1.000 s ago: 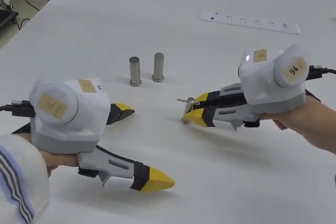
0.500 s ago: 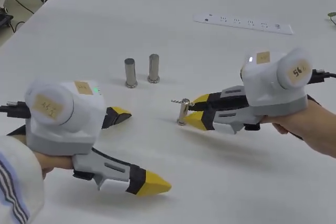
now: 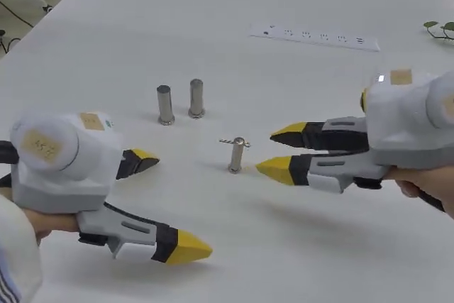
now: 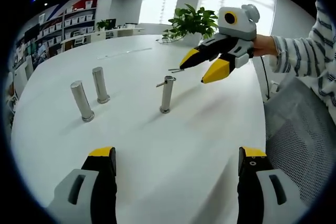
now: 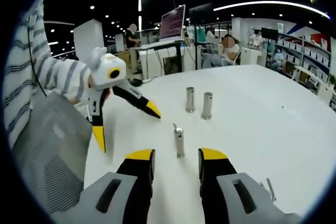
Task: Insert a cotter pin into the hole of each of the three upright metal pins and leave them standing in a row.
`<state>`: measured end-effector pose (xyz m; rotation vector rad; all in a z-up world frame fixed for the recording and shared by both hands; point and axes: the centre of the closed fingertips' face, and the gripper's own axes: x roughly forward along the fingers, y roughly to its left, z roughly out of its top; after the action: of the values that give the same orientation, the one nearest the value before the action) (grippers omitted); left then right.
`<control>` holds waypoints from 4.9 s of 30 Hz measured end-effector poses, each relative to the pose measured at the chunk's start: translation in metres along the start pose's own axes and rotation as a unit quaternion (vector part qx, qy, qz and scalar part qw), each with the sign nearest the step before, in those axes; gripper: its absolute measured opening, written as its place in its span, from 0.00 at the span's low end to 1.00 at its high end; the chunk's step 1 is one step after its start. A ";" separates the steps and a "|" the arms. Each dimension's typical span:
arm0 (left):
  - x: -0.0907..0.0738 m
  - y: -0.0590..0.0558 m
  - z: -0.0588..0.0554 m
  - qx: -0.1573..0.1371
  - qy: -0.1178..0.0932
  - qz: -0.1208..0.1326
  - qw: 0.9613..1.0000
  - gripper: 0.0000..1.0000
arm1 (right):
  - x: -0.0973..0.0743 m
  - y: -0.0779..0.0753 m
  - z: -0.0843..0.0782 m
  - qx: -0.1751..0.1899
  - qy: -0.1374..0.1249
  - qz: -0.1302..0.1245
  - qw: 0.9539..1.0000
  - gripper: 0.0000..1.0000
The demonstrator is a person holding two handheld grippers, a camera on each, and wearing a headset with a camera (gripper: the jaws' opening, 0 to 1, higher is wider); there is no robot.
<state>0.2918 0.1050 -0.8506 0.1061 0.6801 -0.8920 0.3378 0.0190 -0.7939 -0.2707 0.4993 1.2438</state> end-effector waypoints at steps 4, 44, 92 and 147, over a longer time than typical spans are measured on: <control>-0.002 0.002 0.000 -0.001 0.001 0.001 1.000 0.97 | -0.014 0.003 -0.005 0.024 -0.007 -0.016 1.000 0.40; -0.024 0.092 0.020 -0.028 -0.010 0.112 0.993 0.77 | -0.075 0.033 -0.046 0.189 -0.014 -0.117 0.975 0.99; 0.016 0.149 0.061 0.001 -0.036 0.174 0.984 0.12 | -0.084 0.042 -0.060 0.236 -0.016 -0.141 0.961 1.00; -0.024 0.032 0.056 0.011 -0.050 0.139 0.989 0.11 | -0.090 0.045 -0.066 0.226 -0.024 -0.125 0.966 0.98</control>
<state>0.3333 0.1218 -0.7984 0.1709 0.5460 -0.6322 0.2597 -0.0720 -0.8021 0.0826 0.6688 0.8596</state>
